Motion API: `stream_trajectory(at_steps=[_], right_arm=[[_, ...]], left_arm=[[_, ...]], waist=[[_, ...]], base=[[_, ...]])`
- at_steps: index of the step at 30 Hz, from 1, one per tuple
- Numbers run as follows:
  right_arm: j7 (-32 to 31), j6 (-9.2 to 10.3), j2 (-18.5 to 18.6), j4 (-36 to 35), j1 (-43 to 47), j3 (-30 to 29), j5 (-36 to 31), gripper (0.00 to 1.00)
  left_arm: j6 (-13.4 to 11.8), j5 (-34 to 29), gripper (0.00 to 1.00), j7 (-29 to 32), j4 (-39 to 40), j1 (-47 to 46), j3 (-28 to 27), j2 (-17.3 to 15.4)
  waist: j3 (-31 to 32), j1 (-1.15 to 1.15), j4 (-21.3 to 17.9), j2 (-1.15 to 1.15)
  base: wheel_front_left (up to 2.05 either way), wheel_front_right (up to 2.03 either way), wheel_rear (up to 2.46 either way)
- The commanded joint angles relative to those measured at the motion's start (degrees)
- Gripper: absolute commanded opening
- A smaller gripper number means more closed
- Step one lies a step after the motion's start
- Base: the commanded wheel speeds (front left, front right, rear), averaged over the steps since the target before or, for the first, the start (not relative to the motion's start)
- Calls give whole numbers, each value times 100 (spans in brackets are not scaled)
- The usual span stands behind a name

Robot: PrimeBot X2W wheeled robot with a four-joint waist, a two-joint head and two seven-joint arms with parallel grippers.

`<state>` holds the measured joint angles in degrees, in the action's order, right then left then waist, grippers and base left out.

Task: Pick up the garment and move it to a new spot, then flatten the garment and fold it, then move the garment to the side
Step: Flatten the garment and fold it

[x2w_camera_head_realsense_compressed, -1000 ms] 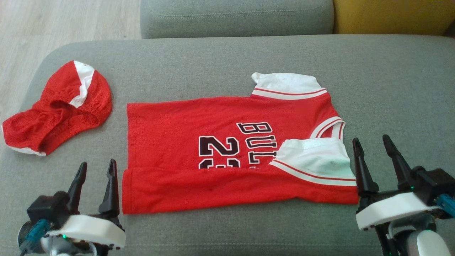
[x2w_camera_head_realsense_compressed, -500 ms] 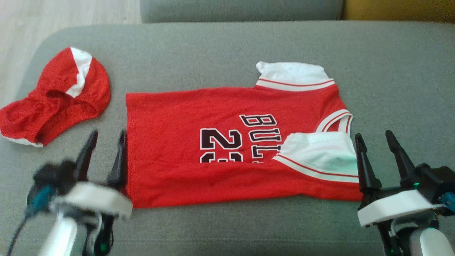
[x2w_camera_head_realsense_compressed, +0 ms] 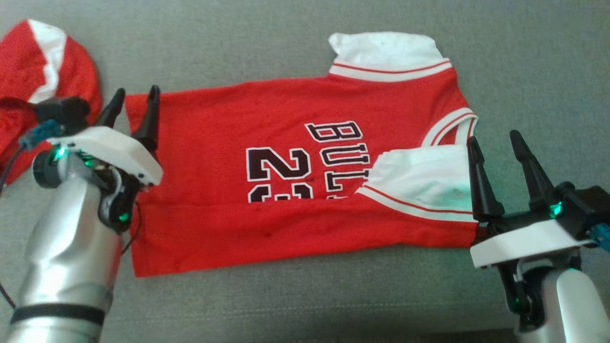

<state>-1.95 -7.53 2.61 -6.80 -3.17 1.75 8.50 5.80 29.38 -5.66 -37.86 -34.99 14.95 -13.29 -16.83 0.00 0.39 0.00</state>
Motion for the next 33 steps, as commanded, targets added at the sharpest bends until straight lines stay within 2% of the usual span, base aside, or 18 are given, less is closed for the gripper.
stream_trajectory(at_steps=[1, 7, 10, 11, 12, 13, 18, 23, 28, 33], right_arm=[[79, 4, 27, -163, -194, 154, 29, 100], [187, 4, 27, -14, -303, 148, 119, 100], [215, 4, 27, 21, -324, 125, 144, 100], [226, 4, 27, 30, -339, 112, 158, 100], [231, 4, 27, 38, -360, 104, 170, 100], [235, 4, 27, 48, -388, 97, 179, 100], [256, 4, 27, 88, -761, -61, 157, 100], [163, 4, 89, 510, -1666, -348, -24, 100], [21, 4, 439, 1558, -2795, -441, 108, 100], [-219, 4, 803, 3015, -3921, -277, 151, 100]], left_arm=[[39, 79, 100, 13, -188, -348, -190, -201], [138, 438, 100, 171, -1486, -819, -210, -187], [156, 571, 100, 282, -1745, -901, -163, -159], [161, 636, 80, 301, -1835, -938, -145, -151], [164, 698, 44, 288, -1872, -972, -103, -141], [165, 776, 0, 298, -1887, -987, -42, -128], [167, 1037, 0, 70, -1805, -1039, 286, -229], [168, 1182, 0, -228, -1684, -1160, 645, -241], [168, 1319, 0, -459, -1496, -1372, 1053, -84], [169, 1461, 0, -619, -1319, -1602, 1484, 108]], waist=[[-183, 0, -150, 0], [-321, 0, -252, 0], [-338, 0, -263, 0], [-350, 0, -266, 0], [-361, 0, -269, 0], [-365, 0, -273, 0], [-374, 0, -264, 0], [-347, 0, -103, 0], [-433, 0, 256, 0], [-596, 0, 667, 0]], base=[[0, 0, 0], [0, 0, 0], [0, 0, 0], [0, 0, 0], [0, 0, 0], [0, 0, 0], [0, 0, 0], [0, 0, 0], [0, 0, 0], [0, 0, 0]])
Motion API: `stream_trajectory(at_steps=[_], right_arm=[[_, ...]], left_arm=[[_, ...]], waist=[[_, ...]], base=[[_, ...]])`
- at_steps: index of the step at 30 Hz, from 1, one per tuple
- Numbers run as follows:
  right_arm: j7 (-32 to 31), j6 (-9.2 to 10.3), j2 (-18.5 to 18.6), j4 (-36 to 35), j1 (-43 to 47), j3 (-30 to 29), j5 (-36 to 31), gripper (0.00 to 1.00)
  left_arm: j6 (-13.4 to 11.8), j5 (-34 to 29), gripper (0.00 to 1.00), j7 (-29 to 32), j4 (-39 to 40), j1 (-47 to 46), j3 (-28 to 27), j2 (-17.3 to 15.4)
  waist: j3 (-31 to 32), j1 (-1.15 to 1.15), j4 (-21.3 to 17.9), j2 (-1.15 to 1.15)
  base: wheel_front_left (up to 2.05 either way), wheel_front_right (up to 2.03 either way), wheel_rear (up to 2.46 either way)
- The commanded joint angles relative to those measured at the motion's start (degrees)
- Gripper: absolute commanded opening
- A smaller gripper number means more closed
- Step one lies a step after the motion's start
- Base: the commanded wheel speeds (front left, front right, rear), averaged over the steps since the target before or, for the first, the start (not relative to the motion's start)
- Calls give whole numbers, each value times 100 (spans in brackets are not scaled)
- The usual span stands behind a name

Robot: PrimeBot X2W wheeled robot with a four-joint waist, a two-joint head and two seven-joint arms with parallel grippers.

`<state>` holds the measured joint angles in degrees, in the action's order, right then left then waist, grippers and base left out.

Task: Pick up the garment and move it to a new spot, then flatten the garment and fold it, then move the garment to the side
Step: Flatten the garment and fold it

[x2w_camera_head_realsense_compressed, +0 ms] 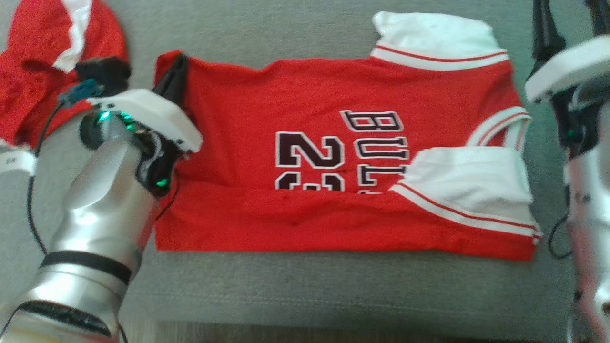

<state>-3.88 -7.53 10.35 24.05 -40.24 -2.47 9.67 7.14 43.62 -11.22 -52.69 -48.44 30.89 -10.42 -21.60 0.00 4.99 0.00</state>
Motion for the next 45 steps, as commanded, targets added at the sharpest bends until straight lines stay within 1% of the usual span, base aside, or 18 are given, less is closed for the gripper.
stream_trajectory(at_steps=[1, 6, 10, 13, 16, 17, 18, 21, 25, 29, 34, 40, 45], right_arm=[[-73, 4, 92, 232, -415, 185, 23, 100], [-337, 4, 264, 1638, -1226, 389, -51, 100], [-669, 4, 278, 2620, -1584, 515, -170, 100], [-958, 4, 244, 3185, -1735, 598, -151, 100], [-1168, 4, 182, 3509, -1811, 773, 5, 100], [-1204, 4, 168, 3564, -1822, 856, 66, 55], [-1190, 4, 141, 3603, -1816, 1009, 234, 0], [-1155, 4, 155, 3616, -1790, 1142, 409, 0], [-701, 4, 253, 3436, -1791, 1286, 725, 0], [-235, 4, 312, 3181, -1762, 1393, 1031, 0], [153, 4, 417, 2718, -1577, 1614, 1366, 0], [263, 4, 522, 2040, -903, 1962, 1689, 0], [395, 4, 622, 1117, -3, 2120, 1859, 0]], left_arm=[[35, 72, 0, -90, 193, -299, -26, -136], [35, 249, 0, -208, 326, -455, 370, 7], [35, 397, 0, -276, 357, -506, 637, 39], [35, 519, 0, -310, 361, -527, 795, 36], [35, 639, 0, -334, 351, -538, 914, -4], [35, 678, 0, -340, 344, -541, 946, -23], [35, 749, 0, -351, 328, -546, 1000, -65], [35, 812, 0, -359, 303, -548, 1039, -112], [35, 855, 0, -372, 309, -576, 1009, -225], [35, 753, 0, -375, 486, -518, 715, -369], [35, 514, 0, -376, 836, -278, 302, -514], [35, 358, 0, -377, 1128, 291, -2, -630], [35, 291, 0, -377, 1460, 913, -292, -757]], waist=[[-151, 0, 291, 0], [-303, 0, 599, 0], [-342, 0, 717, 0], [-360, 0, 763, 0], [-352, 0, 769, 0], [-343, 0, 761, 0], [-308, 0, 735, 0], [-262, 0, 700, 0], [-161, 0, 615, 0], [-11, 0, 506, 0], [184, 0, 358, 0], [376, 0, 165, 0], [500, 0, -1, 0]], base=[[0, 0, 0], [0, 0, 0], [0, 0, 0], [0, 0, 0], [0, 0, 0], [0, 0, 0], [0, 0, 0], [0, 0, 0], [0, 0, 0], [0, 0, 0], [0, 0, 0], [0, 0, 0], [0, 0, 0]])
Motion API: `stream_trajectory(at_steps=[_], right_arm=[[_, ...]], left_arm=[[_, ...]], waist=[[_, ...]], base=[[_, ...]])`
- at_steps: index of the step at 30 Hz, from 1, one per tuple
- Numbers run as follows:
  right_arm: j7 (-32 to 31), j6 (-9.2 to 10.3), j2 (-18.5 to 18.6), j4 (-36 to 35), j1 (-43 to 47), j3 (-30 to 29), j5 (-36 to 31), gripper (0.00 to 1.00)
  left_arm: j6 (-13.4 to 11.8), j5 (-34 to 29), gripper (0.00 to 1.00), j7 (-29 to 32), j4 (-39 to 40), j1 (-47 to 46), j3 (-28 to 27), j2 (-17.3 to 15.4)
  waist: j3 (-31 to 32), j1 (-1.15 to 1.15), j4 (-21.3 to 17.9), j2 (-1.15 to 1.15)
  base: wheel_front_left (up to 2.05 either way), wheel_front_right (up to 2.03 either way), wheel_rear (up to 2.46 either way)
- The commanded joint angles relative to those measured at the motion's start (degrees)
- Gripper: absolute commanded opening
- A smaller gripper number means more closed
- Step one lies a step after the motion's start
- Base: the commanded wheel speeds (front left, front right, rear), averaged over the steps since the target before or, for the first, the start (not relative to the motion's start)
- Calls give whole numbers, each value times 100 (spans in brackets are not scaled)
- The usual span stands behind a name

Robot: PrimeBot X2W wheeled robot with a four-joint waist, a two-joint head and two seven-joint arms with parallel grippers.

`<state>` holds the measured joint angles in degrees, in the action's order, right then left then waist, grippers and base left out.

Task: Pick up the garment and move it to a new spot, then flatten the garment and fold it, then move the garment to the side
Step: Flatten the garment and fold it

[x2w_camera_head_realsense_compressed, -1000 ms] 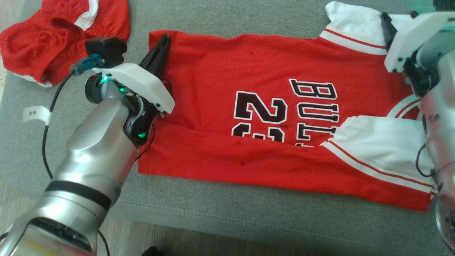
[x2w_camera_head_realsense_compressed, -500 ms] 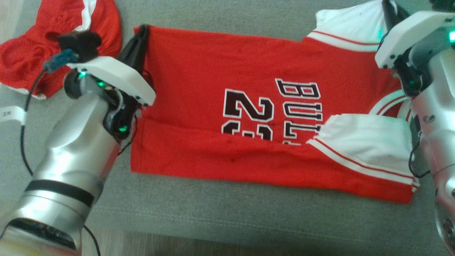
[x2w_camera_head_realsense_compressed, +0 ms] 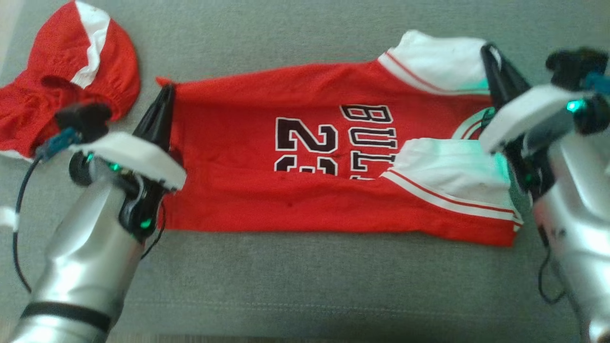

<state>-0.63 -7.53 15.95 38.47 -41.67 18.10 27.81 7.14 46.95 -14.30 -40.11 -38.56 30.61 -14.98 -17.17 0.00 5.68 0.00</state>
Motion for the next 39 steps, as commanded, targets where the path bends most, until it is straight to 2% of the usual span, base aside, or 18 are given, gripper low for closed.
stream_trajectory(at_steps=[1, 6, 12, 13, 14, 15, 16, 22, 27, 32, 39], right_arm=[[79, 4, 90, -536, 356, 39, 62, 0], [-16, 4, 79, -1666, 1522, -186, 22, 0], [-382, 4, -282, -2852, 2810, -661, -305, 0], [-473, 4, -372, -2992, 2991, -724, -353, 7], [-543, 4, -437, -3121, 3149, -780, -446, 33], [-622, 4, -511, -3221, 3304, -835, -527, 60], [-687, 4, -586, -3316, 3443, -883, -595, 100], [-698, 4, -869, -3751, 3922, -1132, -988, 100], [-425, 4, -1086, -4231, 4132, -1443, -1396, 100], [-234, 4, -1216, -4666, 4088, -1678, -1850, 100], [-305, 4, -1270, -4825, 4013, -1622, -2173, 100]], left_arm=[[35, -51, 0, -69, 269, 45, -322, -323], [15, -146, 0, -70, 638, 637, -674, -426], [-18, -137, 0, -69, 834, 1232, -845, -478], [-21, -108, 24, -53, 827, 1298, -845, -475], [-31, -86, 49, -38, 818, 1359, -844, -477], [-32, -53, 100, -16, 812, 1424, -845, -475], [-45, -25, 100, -7, 812, 1489, -854, -478], [-175, 27, 100, -2, 895, 1855, -895, -504], [-518, -189, 100, -52, 1321, 2254, -1057, -558], [-1037, -950, 100, -67, 2468, 2681, -1523, -565], [-1508, -1847, 100, -69, 3963, 3442, -1833, -556]], waist=[[71, 0, -92, 0], [143, 0, -252, 0], [130, 0, -376, 0], [132, 0, -386, 0], [138, 0, -400, 0], [147, 0, -415, 0], [156, 0, -430, 0], [229, 0, -462, 0], [379, 0, -480, 0], [556, 0, -457, 0], [847, 0, -433, 0]], base=[[0, 0, 0], [0, 0, 0], [0, 0, 0], [0, 0, 0], [0, 0, 0], [0, 0, 0], [0, 0, 0], [0, 0, 0], [0, 0, 0], [0, 0, 0], [0, 0, 0]])
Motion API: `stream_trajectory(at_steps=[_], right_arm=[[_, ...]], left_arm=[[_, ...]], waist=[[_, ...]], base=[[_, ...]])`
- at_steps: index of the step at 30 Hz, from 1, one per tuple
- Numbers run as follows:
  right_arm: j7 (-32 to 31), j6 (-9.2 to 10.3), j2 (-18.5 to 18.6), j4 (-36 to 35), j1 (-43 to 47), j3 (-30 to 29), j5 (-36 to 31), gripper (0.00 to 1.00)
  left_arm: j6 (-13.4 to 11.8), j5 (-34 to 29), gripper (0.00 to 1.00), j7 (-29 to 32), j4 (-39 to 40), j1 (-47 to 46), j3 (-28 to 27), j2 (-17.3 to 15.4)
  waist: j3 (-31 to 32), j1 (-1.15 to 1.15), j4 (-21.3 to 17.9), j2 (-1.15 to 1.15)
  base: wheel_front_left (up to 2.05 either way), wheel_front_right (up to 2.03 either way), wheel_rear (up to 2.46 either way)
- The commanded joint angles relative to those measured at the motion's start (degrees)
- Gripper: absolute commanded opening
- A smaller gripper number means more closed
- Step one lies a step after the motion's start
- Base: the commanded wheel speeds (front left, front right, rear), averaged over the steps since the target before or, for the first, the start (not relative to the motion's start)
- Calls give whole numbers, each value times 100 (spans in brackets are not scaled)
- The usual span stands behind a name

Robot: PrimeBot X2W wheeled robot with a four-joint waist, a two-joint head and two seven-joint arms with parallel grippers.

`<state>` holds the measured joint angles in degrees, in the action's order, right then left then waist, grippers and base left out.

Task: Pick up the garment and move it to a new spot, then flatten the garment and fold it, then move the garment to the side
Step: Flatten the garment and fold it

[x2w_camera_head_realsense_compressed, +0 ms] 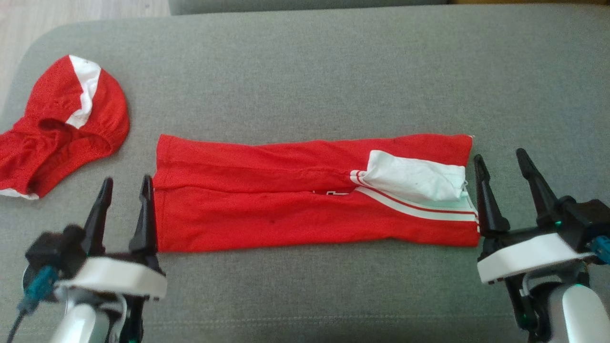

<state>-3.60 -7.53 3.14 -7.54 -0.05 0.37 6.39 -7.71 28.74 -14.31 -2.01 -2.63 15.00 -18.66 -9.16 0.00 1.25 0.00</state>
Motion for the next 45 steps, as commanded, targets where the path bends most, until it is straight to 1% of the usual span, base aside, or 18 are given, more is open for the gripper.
stream_trajectory(at_steps=[1, 5, 11, 25, 29, 35, 39, 41, 45], right_arm=[[-15, 4, 7, -228, -134, 164, -42, 100], [-50, 4, -6, -207, -48, 199, -71, 100], [-77, 4, -17, -173, 55, 198, 6, 100], [-92, 4, -24, -65, 27, 169, 68, 100], [-124, 4, 149, 523, -587, 229, 67, 100], [-150, 4, 392, 1735, -1434, 333, 178, 100], [-336, 4, 443, 2448, -1651, 240, 178, 100], [-457, 4, 408, 2651, -1690, 215, 201, 100], [-906, 4, 316, 2911, -1637, 205, 266, 100]], left_arm=[[-68, -101, 100, -68, 264, -59, -267, -216], [-221, -271, 100, -43, 544, 209, -220, -279], [-348, -339, 100, 47, 719, 421, -157, -302], [-370, -341, 100, 142, 850, 407, -102, -377], [-378, -319, 100, 119, 928, 304, -152, -383], [-282, -353, 100, 87, 912, 60, -89, -381], [-197, -360, 100, 53, 836, -117, -33, -332], [-159, -362, 100, 34, 793, -192, -15, -304], [-89, -354, 100, -1, 686, -291, -2, -248]], waist=[[77, 0, 13, 0], [172, 0, 23, 0], [259, 0, 43, 0], [196, 0, 24, 0], [-23, 0, -49, 0], [-310, 0, 35, 0], [-473, 0, 125, 0], [-548, 0, 158, 0], [-654, 0, 177, 0]], base=[[0, 0, 0], [0, 0, 0], [0, 0, 0], [0, 0, 0], [0, 0, 0], [0, 0, 0], [0, 0, 0], [0, 0, 0], [0, 0, 0]])
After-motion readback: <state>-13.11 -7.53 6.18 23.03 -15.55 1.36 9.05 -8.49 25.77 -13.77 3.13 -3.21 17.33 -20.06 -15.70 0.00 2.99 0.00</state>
